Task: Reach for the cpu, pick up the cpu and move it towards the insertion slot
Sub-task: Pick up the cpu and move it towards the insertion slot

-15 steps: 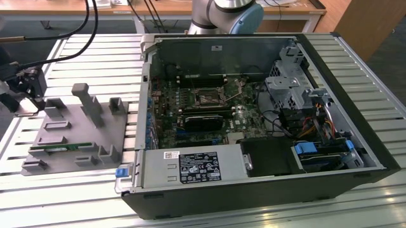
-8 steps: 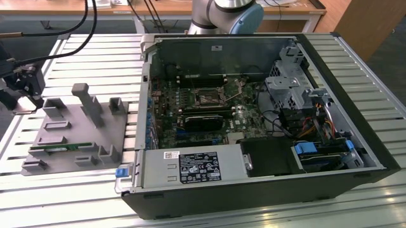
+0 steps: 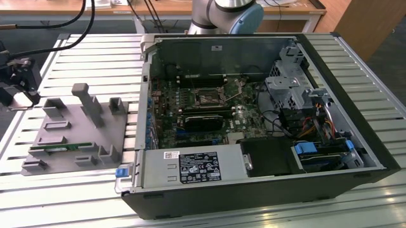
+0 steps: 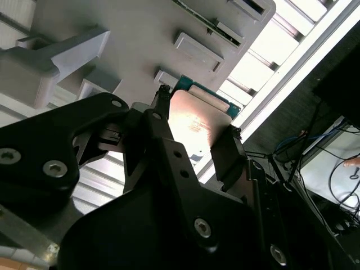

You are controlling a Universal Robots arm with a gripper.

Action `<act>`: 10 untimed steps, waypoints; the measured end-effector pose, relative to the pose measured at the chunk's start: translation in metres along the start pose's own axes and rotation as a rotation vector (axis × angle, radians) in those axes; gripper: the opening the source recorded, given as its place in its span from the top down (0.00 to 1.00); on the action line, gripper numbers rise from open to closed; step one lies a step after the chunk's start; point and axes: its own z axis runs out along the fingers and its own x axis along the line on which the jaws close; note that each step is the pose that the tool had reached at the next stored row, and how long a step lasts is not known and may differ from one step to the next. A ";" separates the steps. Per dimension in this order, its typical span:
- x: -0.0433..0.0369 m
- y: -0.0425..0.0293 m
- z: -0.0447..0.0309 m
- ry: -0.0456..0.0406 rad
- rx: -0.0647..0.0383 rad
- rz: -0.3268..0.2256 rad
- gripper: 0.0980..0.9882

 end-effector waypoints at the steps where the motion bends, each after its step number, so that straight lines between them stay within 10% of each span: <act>1: 0.0000 0.0001 -0.0020 -0.0001 0.000 0.000 0.50; 10: -0.0001 0.0014 -0.0238 0.0000 0.003 0.000 0.50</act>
